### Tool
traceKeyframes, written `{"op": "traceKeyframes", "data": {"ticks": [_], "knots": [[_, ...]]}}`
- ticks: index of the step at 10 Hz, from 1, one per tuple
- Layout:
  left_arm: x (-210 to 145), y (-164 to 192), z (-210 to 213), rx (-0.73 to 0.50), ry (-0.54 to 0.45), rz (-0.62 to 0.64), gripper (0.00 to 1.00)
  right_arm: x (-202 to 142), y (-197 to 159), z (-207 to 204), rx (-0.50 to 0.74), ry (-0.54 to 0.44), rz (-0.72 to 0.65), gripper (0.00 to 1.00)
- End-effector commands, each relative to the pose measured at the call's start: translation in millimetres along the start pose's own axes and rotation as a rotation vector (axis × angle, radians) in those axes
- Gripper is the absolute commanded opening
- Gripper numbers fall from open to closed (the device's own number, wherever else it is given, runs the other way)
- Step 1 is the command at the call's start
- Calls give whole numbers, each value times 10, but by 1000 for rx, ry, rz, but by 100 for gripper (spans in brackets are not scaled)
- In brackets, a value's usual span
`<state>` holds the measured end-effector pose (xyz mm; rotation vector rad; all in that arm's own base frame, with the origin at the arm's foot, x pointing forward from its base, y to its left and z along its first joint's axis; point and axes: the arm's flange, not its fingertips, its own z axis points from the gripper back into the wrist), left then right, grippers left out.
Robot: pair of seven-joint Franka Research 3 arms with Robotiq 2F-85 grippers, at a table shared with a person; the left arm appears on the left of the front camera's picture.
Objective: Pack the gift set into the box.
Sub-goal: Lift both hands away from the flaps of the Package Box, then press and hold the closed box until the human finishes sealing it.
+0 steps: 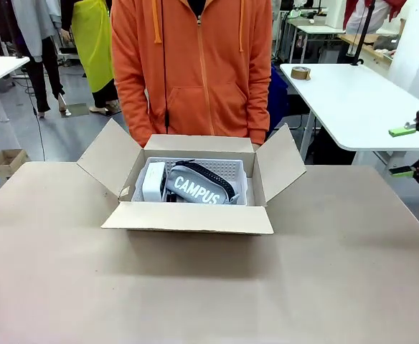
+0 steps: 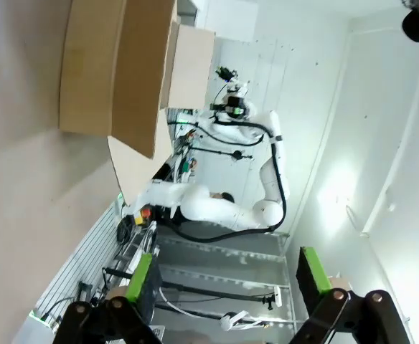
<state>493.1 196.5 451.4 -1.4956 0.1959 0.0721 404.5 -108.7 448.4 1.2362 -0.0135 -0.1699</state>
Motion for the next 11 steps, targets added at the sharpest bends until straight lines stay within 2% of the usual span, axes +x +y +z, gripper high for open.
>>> {"op": "traceKeyframes", "data": {"ticks": [1,11], "knots": [[-76,-87,-30,28,29,2,100,-41,116,61,-12,40,37,100],[-76,-87,-30,28,29,2,100,-41,116,61,-12,40,37,100]]}}
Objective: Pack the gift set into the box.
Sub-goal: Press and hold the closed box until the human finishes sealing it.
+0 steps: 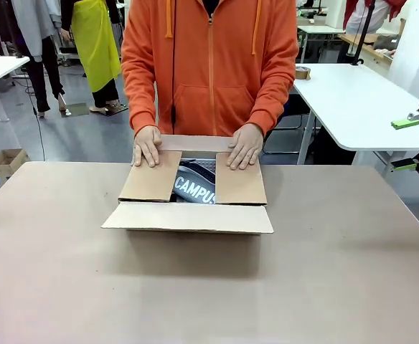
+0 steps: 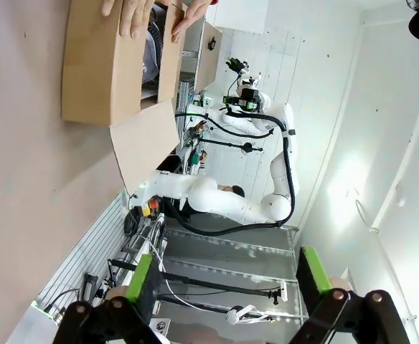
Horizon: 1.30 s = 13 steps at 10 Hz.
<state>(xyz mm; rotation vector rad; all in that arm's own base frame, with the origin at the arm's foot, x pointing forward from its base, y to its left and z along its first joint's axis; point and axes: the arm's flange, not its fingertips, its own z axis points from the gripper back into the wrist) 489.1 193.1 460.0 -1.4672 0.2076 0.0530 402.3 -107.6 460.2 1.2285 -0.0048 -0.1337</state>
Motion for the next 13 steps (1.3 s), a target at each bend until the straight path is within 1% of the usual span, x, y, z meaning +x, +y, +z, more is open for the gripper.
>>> {"op": "traceKeyframes", "data": {"ticks": [1,13], "knots": [[-24,-7,2,-2,12,5,100,-8,4,30,-2,14,14,100],[-24,-7,2,-2,12,5,100,-8,4,30,-2,14,14,100]]}}
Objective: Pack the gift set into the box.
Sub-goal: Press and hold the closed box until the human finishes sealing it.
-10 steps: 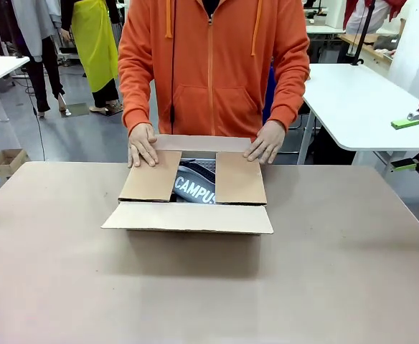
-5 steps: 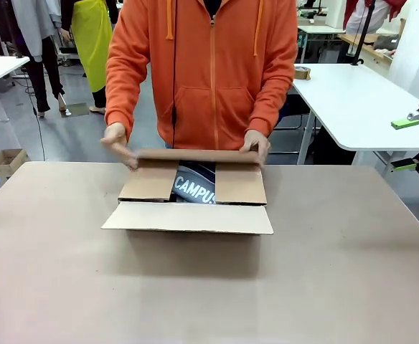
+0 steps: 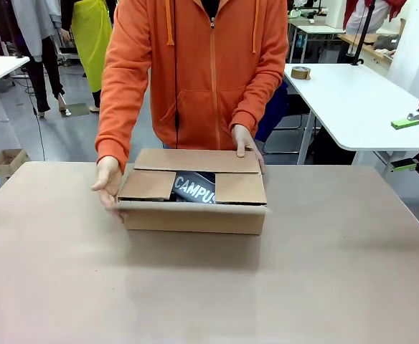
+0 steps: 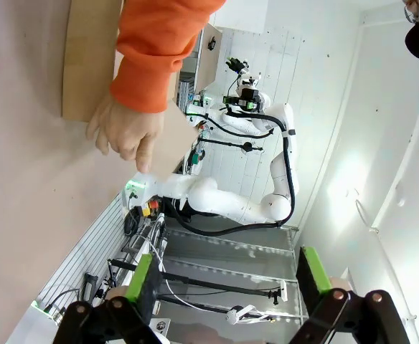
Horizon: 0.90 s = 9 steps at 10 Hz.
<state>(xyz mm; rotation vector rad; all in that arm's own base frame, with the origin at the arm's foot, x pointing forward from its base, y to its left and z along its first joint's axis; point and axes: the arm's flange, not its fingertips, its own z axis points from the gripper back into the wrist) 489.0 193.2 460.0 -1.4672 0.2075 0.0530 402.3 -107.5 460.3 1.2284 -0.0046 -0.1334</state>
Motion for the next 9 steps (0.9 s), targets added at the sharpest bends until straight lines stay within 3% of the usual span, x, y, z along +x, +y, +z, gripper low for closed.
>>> {"op": "traceKeyframes", "data": {"ticks": [1,9], "knots": [[-24,-7,1,-2,12,5,100,-8,4,31,-2,14,13,100],[-24,-7,1,-2,12,5,100,-8,4,31,-2,14,13,100]]}}
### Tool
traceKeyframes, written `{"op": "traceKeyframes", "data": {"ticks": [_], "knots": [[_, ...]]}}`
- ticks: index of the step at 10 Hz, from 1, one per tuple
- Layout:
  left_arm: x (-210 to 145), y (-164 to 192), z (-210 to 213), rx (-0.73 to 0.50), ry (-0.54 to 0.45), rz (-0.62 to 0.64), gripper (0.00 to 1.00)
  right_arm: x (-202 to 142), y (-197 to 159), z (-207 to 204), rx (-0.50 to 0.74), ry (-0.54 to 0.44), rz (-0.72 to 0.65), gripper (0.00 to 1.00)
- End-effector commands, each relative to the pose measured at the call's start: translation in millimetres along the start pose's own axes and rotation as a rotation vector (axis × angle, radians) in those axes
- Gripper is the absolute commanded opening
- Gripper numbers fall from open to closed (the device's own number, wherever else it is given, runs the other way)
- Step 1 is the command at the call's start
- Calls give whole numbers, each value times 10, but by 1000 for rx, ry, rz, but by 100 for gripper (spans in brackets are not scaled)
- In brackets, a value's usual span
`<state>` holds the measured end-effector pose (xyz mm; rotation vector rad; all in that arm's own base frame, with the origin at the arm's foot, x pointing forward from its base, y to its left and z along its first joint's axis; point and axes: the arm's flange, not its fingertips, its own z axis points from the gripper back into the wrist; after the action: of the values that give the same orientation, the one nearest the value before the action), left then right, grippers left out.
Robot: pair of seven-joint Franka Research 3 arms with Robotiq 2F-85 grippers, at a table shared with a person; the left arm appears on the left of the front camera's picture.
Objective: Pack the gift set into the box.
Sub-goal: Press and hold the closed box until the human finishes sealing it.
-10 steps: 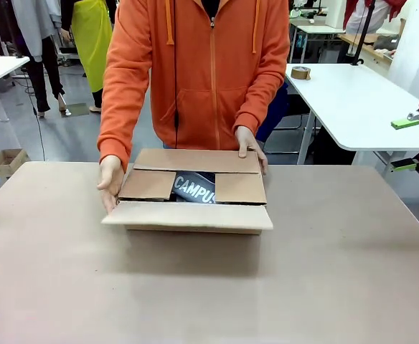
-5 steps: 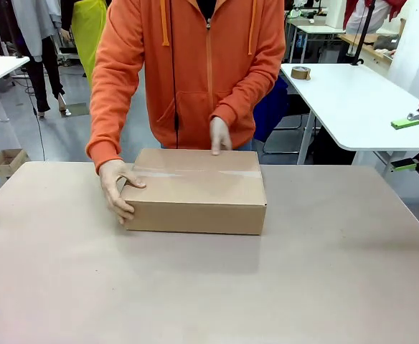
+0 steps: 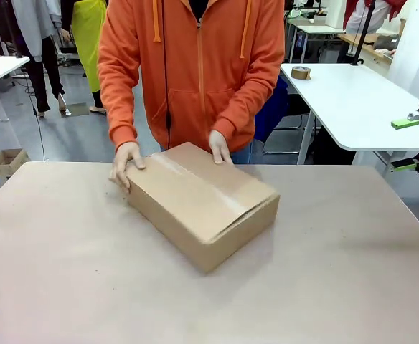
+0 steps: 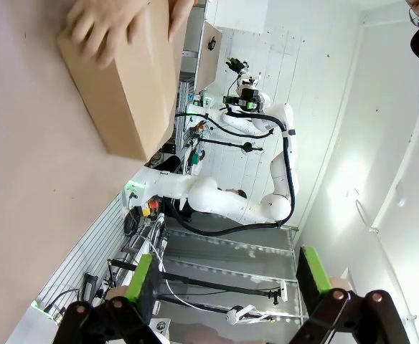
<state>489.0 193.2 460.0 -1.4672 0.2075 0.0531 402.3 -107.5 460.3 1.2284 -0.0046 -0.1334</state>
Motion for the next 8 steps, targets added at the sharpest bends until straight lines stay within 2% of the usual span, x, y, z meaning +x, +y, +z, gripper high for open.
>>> {"op": "traceKeyframes", "data": {"ticks": [1,7,8], "knots": [[-24,-7,1,-2,12,5,100,-8,4,31,-2,14,14,100],[0,0,0,0,0,0,100,0,0,0,0,0,0,100],[68,-113,-598,96,173,-207,100,23,284,-415,-58,106,248,100]]}}
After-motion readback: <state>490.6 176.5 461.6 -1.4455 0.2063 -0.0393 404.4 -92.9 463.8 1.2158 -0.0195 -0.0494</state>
